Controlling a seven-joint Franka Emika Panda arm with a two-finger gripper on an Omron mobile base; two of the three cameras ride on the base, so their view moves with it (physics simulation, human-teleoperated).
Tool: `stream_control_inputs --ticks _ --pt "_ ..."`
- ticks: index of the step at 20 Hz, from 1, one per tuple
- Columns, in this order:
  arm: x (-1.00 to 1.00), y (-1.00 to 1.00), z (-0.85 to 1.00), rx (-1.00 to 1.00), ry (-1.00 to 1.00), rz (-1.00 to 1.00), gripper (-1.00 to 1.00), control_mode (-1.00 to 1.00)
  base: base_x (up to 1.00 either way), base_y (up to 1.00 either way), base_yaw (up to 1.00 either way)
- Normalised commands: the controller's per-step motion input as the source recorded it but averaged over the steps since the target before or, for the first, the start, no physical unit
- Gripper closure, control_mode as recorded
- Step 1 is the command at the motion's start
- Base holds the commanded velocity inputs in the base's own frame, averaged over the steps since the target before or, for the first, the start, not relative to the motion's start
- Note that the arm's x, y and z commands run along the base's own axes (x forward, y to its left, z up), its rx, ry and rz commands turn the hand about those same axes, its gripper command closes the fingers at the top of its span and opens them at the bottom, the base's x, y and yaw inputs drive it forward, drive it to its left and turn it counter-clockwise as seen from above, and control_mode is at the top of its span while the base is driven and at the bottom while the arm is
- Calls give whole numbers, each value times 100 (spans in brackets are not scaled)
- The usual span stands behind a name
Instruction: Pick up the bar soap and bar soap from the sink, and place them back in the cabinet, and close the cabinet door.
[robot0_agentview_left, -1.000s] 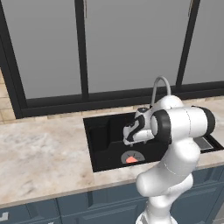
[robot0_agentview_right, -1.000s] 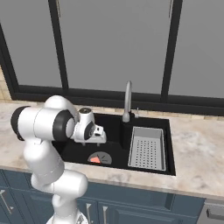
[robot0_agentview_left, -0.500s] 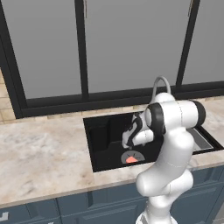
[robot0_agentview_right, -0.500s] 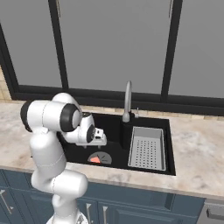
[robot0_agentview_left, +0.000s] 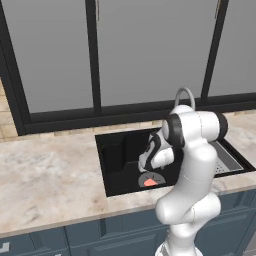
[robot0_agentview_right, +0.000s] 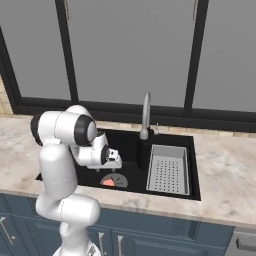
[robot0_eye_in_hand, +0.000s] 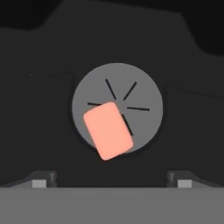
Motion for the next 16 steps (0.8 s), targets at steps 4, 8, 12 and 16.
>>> stream_control_inputs --ticks 4,8,12,16 --pt "13 1 -15 0 0 0 -100 -100 0 0 0" --pt "17 0 -16 -1 0 0 -100 -100 0 0 0" --pt "14 0 -23 -2 0 0 -100 -100 0 0 0" --pt "9 1 -29 -4 0 0 -100 -100 0 0 0"
